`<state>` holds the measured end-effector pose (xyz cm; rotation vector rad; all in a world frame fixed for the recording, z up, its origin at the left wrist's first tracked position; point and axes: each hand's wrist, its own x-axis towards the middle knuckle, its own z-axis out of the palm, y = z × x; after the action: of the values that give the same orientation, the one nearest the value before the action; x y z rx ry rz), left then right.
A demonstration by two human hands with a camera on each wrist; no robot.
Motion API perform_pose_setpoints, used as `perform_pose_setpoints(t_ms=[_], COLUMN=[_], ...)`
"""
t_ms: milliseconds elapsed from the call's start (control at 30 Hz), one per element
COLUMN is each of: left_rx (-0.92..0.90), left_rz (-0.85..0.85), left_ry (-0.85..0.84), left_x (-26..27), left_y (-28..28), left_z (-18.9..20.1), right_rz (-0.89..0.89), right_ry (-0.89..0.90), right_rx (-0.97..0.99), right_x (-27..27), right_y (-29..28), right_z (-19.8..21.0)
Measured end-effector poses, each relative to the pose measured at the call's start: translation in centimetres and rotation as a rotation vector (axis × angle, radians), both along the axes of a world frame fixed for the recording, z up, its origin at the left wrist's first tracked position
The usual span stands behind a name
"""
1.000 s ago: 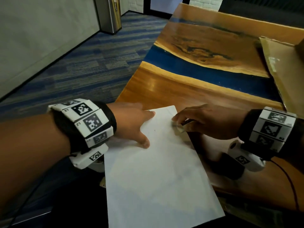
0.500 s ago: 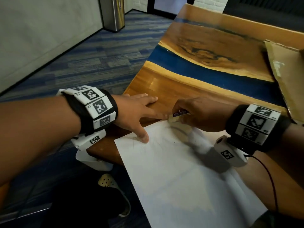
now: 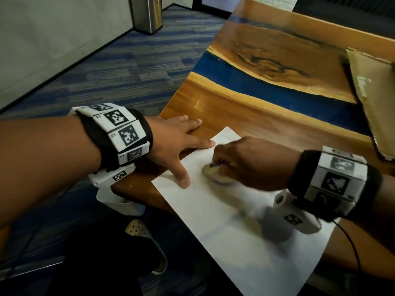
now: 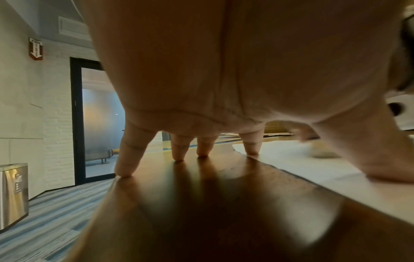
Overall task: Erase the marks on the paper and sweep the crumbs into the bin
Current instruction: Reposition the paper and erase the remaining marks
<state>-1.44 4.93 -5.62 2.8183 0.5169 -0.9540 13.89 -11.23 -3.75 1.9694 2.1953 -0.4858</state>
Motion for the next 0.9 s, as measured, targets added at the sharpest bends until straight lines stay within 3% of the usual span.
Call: perform_pose_setpoints(t_ms=[100, 267, 400, 533, 700, 800, 900], left_rx=[-0.002, -0.005, -0.003, -0.007, 0.001, -0.001, 0.006], left_rz=[0.004, -0.002, -0.006, -0.001, -0.010, -0.006, -0.012], left_ry=[0.009, 0.020, 0.023, 0.023, 0.027, 0.042, 0.060], left_x=[0.1, 0.0, 0.2, 0.2, 0.2, 0.3, 0.6], left_y=[-0.2, 0.0, -0.1, 0.0, 0.0, 0.1, 0.0], left_z=[0.1, 0.3, 0.4, 0.4, 0.3, 0.4, 0.7], right_rz=[-0.178, 0.078, -0.110, 0.051, -0.084, 0.108, -0.008], right_ry=[-0.122, 0.032, -0.151, -0.032, -0.105, 0.020, -0.041], right_rx=[0.067, -0.001, 0.083, 0.046, 0.123, 0.063, 0.036], right_x=[2.3, -1.4, 1.0, -2.9, -0.3, -1.8, 0.6], right_y=[1.0, -0.1, 1.4, 0.0, 1.1, 0.0, 1.1], right_z=[0.3, -0.5, 0.1, -0.6, -0.3, -0.8, 0.2])
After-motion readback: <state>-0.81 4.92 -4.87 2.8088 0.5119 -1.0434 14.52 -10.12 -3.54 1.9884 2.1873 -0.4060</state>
